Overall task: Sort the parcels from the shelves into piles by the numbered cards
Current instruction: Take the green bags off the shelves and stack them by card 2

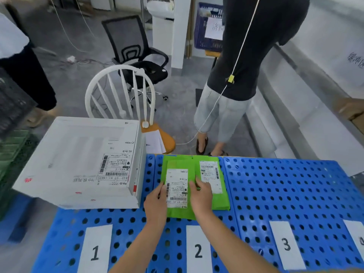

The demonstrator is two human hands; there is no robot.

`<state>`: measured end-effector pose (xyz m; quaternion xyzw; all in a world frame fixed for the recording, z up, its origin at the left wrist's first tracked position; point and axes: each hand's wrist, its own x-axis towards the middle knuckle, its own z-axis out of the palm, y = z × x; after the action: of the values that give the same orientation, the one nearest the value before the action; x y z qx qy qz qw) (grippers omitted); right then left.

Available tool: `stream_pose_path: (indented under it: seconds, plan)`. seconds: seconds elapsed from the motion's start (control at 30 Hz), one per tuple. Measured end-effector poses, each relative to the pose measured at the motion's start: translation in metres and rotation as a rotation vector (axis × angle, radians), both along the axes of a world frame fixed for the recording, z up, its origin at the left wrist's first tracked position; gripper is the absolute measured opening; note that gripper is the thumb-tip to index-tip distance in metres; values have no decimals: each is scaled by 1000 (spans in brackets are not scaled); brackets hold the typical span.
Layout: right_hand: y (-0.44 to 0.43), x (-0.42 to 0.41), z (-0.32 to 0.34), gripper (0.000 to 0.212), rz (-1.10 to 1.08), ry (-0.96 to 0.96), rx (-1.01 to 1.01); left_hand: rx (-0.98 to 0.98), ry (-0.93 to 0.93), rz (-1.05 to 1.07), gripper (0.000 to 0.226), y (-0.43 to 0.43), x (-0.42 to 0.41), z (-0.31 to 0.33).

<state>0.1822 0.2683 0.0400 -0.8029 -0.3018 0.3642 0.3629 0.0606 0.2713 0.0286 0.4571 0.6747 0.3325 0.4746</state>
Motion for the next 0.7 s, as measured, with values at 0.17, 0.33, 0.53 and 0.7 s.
stream_pose_path:
  seconds: [0.17, 0.33, 0.53, 0.7]
  plan:
    - [4, 2, -9, 45, 121, -137, -37, 12, -88, 73, 34, 5, -3, -2]
    - [19, 4, -3, 49, 239, -176, -100, 31, -113, 46, 35, 16, -5, -5]
    - [-3, 6, 11, 55, 275, -260, -48, 189, 1, 5, 41, 19, -3, 15]
    - [-16, 40, 49, 46, 285, -376, 81, 433, 177, -312, 44, 21, 23, 55]
